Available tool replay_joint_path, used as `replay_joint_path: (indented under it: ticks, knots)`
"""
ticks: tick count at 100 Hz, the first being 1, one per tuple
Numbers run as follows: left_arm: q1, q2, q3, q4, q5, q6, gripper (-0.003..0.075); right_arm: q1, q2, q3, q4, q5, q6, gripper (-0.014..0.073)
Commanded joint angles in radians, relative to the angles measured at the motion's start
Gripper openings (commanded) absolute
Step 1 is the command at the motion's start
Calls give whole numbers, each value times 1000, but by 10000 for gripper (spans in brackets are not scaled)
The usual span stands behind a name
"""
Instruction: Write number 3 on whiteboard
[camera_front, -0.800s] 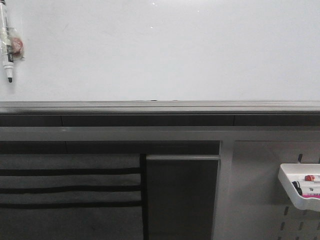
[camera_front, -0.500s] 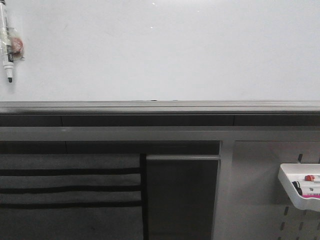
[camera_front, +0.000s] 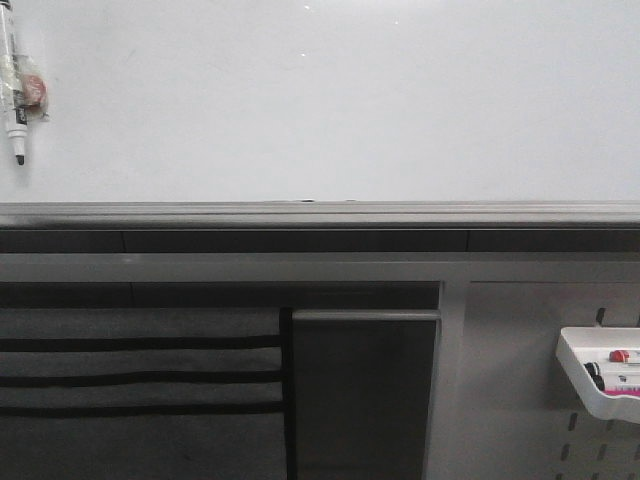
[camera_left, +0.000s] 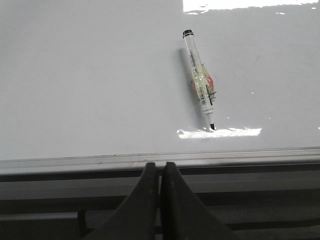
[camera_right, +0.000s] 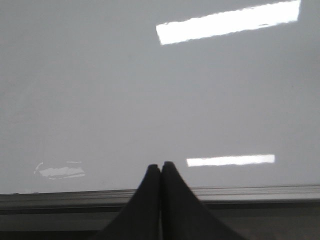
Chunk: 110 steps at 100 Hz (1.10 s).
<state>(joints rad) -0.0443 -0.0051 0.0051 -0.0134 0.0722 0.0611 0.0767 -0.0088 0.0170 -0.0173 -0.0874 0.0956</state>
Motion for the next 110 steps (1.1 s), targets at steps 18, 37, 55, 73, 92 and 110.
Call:
replay_joint_path:
  ticks: [18, 37, 55, 73, 92, 110]
  knots:
    - [3, -31, 3, -2, -87, -10, -18, -4, -21, 22, -23, -82, -17, -74]
    - [3, -31, 3, -18, -95, -10, -18, -4, -21, 22, -23, -82, -17, -74]
    - [3, -31, -11, -98, -144, -10, -18, -4, -21, 13, -23, -106, -8, -74]
    - [3, -31, -139, -100, -56, -10, -18, -4, -17, -128, -20, 134, 75, -74]
    - [3, 39, -381, -86, 211, -5, -18, -4, 64, -350, -24, 379, 61, -74]
    - [3, 181, -578, -54, 394, -5, -18, -4, 216, -523, -24, 528, -52, -74]
